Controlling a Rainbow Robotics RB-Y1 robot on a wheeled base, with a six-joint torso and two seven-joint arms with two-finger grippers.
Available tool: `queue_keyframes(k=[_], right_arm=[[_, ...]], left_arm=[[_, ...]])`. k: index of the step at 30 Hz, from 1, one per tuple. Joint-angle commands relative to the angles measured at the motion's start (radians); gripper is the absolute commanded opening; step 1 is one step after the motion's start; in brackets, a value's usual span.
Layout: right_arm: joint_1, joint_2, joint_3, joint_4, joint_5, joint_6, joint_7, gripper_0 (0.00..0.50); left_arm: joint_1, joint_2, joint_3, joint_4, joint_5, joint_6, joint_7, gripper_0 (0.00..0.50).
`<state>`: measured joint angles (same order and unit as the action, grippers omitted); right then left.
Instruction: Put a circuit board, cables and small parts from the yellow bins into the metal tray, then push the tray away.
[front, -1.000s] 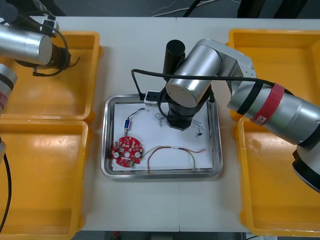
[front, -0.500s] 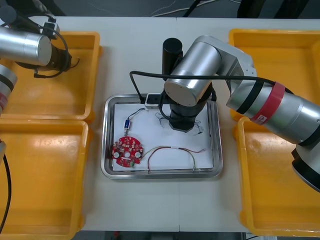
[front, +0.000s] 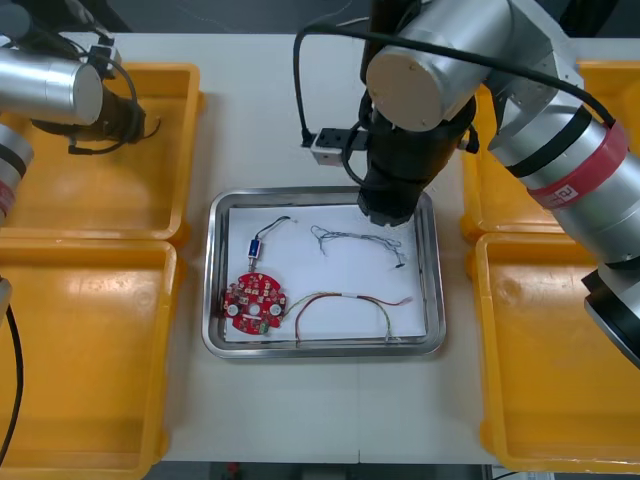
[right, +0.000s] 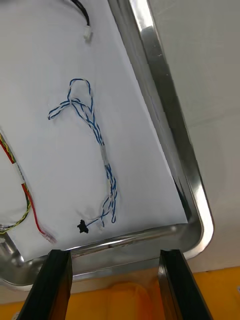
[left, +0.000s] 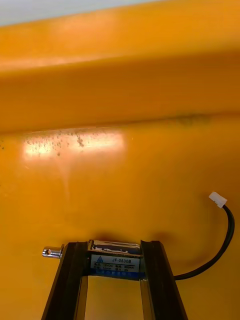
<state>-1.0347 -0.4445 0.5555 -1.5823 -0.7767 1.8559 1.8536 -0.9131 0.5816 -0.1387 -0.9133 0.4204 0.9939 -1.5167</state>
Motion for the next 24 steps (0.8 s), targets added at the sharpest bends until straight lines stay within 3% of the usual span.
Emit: queue_keyframes(k=[1,9,14,24], right_arm=[[-0.042,-0.023,-0.077,-0.059,-0.004,0.054,-0.151,0.5],[-0.041,-0.051,-0.155,-0.084,0.025,0.064,-0.37,0.5],[-0.022,-0.089,-0.189,-0.108,0.023,0.064,-0.481,0.5],[0.071,-0.158,-0.289,-0.206,0.046,0.064,-0.548,0.5]], left_arm=[[0.003,0.037,0.008,-0.093,0.023,0.078,-0.059,0.0],[0.137,0.093,0.013,-0.263,0.087,0.109,-0.077,0.0],[0.263,0.121,0.056,-0.437,0.1,0.172,-0.08,0.0],[0.442,0.144,0.149,-0.63,0.121,0.226,-0.096,0.0]])
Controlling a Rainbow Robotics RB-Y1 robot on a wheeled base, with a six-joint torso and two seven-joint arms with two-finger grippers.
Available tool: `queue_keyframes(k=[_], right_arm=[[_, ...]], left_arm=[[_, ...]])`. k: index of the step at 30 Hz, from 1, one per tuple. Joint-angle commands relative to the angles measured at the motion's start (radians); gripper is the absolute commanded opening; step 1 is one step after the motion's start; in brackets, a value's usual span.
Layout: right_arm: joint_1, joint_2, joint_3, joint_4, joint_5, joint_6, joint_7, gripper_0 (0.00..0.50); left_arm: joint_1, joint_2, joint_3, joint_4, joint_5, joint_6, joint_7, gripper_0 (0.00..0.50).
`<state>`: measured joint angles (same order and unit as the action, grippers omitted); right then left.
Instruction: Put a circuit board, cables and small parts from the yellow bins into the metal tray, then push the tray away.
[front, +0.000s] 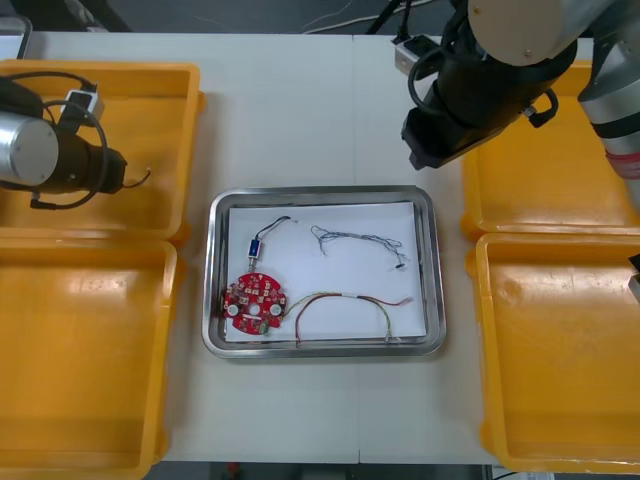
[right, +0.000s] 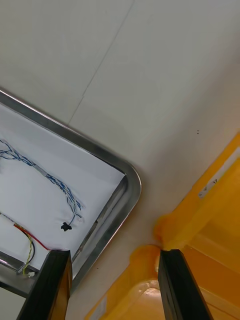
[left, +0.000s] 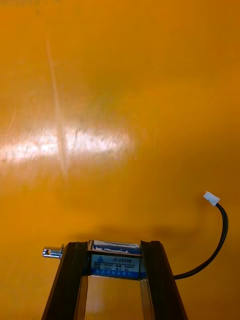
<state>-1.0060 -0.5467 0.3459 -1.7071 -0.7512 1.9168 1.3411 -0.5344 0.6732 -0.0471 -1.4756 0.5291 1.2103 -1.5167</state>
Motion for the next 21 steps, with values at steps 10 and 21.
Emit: queue_keyframes(k=[10,21], right_arm=[[0.15,-0.117,-0.183,-0.187,-0.014,0.003,-0.143,0.5],[0.245,-0.203,-0.266,-0.299,-0.108,0.003,-0.381,0.5]], left_arm=[[0.079,0.052,0.085,-0.077,0.011,0.003,-0.095,0.052],[0.04,0.052,0.087,-0.075,0.008,0.006,-0.071,0.0]])
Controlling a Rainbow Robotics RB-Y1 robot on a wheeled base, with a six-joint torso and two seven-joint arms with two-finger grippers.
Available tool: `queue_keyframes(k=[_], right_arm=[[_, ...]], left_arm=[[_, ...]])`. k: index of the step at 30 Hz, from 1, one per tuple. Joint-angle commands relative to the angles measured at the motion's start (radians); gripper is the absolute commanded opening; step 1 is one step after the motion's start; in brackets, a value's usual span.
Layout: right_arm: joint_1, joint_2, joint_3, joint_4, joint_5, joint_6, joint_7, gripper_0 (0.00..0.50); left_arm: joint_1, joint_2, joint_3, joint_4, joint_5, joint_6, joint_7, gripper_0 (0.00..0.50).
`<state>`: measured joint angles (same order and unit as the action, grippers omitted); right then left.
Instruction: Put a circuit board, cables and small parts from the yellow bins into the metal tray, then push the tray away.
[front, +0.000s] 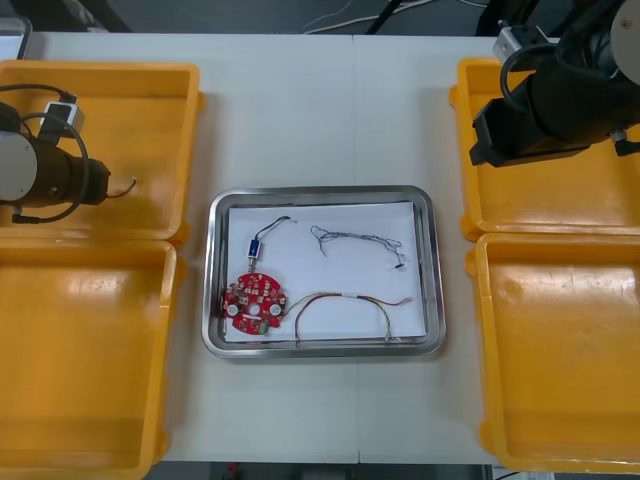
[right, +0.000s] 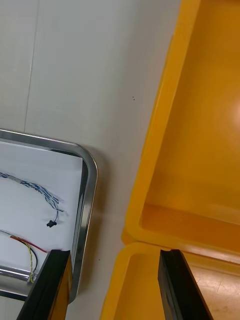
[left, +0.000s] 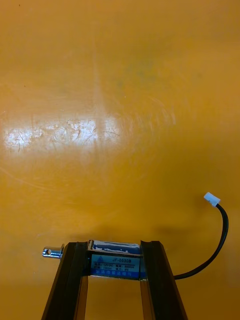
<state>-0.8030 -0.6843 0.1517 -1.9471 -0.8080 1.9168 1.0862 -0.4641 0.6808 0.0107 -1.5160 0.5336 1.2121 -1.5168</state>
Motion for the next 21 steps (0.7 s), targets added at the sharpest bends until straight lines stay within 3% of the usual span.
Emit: queue_keyframes(k=[1,4,5,6,7,9,10,11,13,21], right_arm=[[0.048,-0.07,-0.08,-0.065,-0.06,0.003,-0.138,0.5],[0.091,-0.101,-0.115,-0.098,-0.091,0.003,-0.19,0.5],[0.11,-0.112,-0.124,-0.115,-0.094,0.003,-0.204,0.5],[0.13,-0.126,-0.133,-0.131,-0.096,0.003,-0.212,0.5],[0.151,-0.138,-0.141,-0.144,-0.094,0.003,-0.215,0.5],[0.182,-0.158,-0.156,-0.159,-0.097,0.003,-0.216,0.5],[0.182,-0.158,-0.156,-0.159,-0.097,0.003,-0.216,0.5],[0.211,-0.179,-0.17,-0.174,-0.097,0.003,-0.216,0.5],[0.248,-0.204,-0.193,-0.19,-0.1,0.003,-0.215,0.5],[0.332,-0.258,-0.256,-0.196,-0.122,0.003,-0.204,0.5]], left_arm=[[-0.031,0.045,0.029,-0.035,0.003,0.007,-0.069,0.0],[-0.042,0.045,0.032,-0.035,0.002,0.024,-0.065,0.0],[-0.045,0.045,0.032,-0.035,-0.001,0.027,-0.066,0.056],[-0.048,0.043,0.032,-0.035,-0.007,0.032,-0.066,0.202],[-0.048,0.043,0.032,-0.035,-0.007,0.032,-0.066,0.287],[-0.048,0.04,0.031,-0.035,-0.007,0.032,-0.072,0.347],[-0.048,0.04,0.031,-0.035,-0.007,0.032,-0.072,0.347],[-0.048,0.04,0.031,-0.035,-0.006,0.032,-0.079,0.419],[-0.048,0.04,0.026,-0.035,-0.006,0.032,-0.085,0.488],[-0.05,0.04,0.026,-0.035,0.002,0.043,-0.128,0.5]])
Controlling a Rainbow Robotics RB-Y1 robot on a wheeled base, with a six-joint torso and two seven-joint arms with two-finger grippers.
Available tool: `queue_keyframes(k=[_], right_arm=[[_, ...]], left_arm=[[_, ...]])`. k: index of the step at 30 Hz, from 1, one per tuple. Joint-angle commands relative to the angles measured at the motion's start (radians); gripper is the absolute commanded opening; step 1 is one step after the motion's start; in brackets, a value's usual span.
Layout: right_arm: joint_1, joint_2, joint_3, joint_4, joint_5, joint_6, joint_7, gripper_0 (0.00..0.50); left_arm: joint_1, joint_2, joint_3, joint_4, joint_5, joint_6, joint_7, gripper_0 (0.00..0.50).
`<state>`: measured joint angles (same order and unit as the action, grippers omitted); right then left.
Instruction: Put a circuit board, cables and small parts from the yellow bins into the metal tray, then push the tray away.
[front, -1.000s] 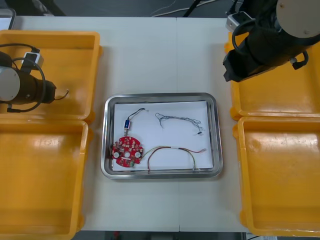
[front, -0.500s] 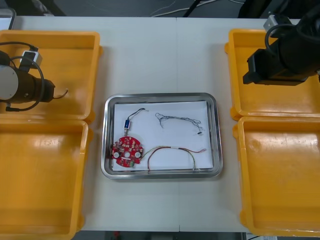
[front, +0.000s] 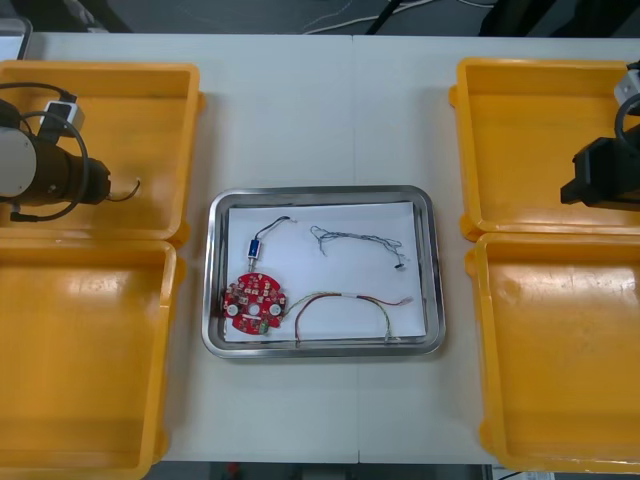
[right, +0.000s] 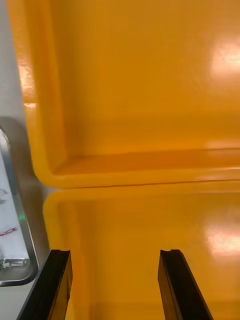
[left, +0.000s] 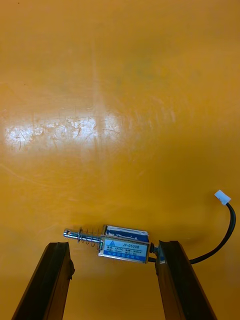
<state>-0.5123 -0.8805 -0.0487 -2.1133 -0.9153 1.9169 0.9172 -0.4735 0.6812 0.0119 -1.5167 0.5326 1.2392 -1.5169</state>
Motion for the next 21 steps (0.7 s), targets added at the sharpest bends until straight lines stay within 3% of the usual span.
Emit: queue_keyframes(k=[1,7,12,15,21], right_arm=[[0.06,-0.069,-0.069,-0.036,-0.017,0.003,-0.032,0.5],[0.126,-0.077,-0.125,-0.062,-0.03,0.003,-0.02,0.5],[0.15,-0.08,-0.155,-0.068,-0.042,0.003,0.002,0.5],[0.16,-0.08,-0.169,-0.068,-0.04,0.003,0.1,0.5],[0.219,-0.08,-0.206,-0.068,-0.037,0.003,0.172,0.5]], left_arm=[[-0.051,0.041,0.025,-0.036,0.01,0.043,-0.178,0.5],[-0.102,0.066,0.025,-0.062,0.029,0.155,-0.37,0.5],[-0.134,0.09,0.025,-0.068,0.069,0.186,-0.516,0.5],[-0.165,0.113,0.025,-0.068,0.104,0.215,-0.7,0.5],[-0.171,0.143,0.025,-0.068,0.122,0.217,-0.948,0.5]])
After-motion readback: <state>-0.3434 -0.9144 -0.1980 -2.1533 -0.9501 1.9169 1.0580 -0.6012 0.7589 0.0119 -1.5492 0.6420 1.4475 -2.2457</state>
